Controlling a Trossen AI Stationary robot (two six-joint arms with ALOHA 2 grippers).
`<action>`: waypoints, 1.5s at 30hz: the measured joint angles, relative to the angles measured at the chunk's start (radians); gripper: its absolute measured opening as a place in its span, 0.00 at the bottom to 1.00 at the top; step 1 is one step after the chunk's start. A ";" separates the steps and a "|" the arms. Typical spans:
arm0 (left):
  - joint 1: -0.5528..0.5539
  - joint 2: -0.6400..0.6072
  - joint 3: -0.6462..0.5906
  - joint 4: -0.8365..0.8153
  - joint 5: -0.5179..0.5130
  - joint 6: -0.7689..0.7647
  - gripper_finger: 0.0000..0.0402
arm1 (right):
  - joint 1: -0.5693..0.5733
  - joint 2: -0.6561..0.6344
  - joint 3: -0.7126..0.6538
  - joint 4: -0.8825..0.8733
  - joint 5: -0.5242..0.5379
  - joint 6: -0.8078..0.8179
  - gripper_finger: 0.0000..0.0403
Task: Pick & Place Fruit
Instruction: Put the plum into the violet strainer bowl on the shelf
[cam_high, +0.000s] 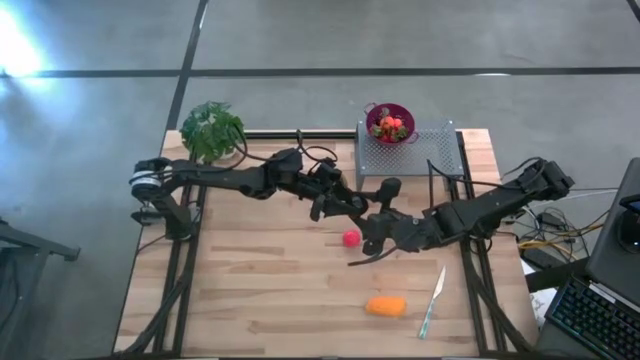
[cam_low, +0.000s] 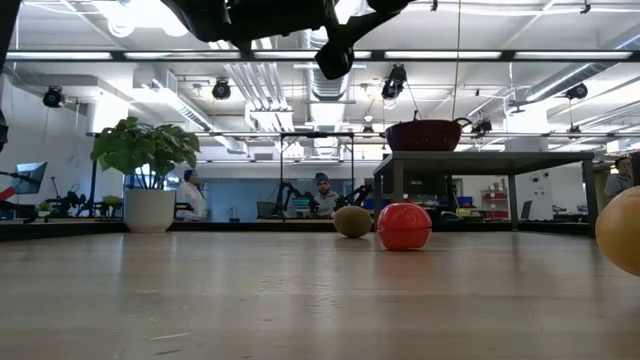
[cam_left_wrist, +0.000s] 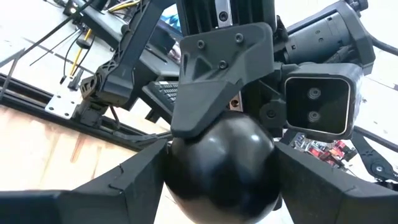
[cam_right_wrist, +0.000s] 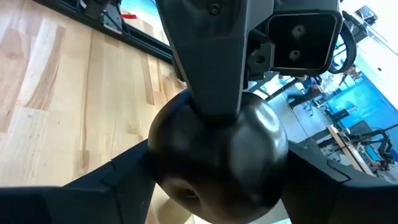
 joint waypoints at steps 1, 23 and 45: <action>0.000 0.000 0.000 -0.002 0.000 0.003 0.69 | 0.000 0.000 0.002 -0.001 0.000 0.000 0.66; -0.001 0.000 0.000 -0.013 0.001 0.046 0.70 | 0.000 0.000 0.002 -0.002 0.004 -0.008 0.64; 0.057 -0.092 -0.003 -0.301 0.041 0.303 0.99 | -0.019 -0.022 0.005 -0.050 0.144 0.012 0.64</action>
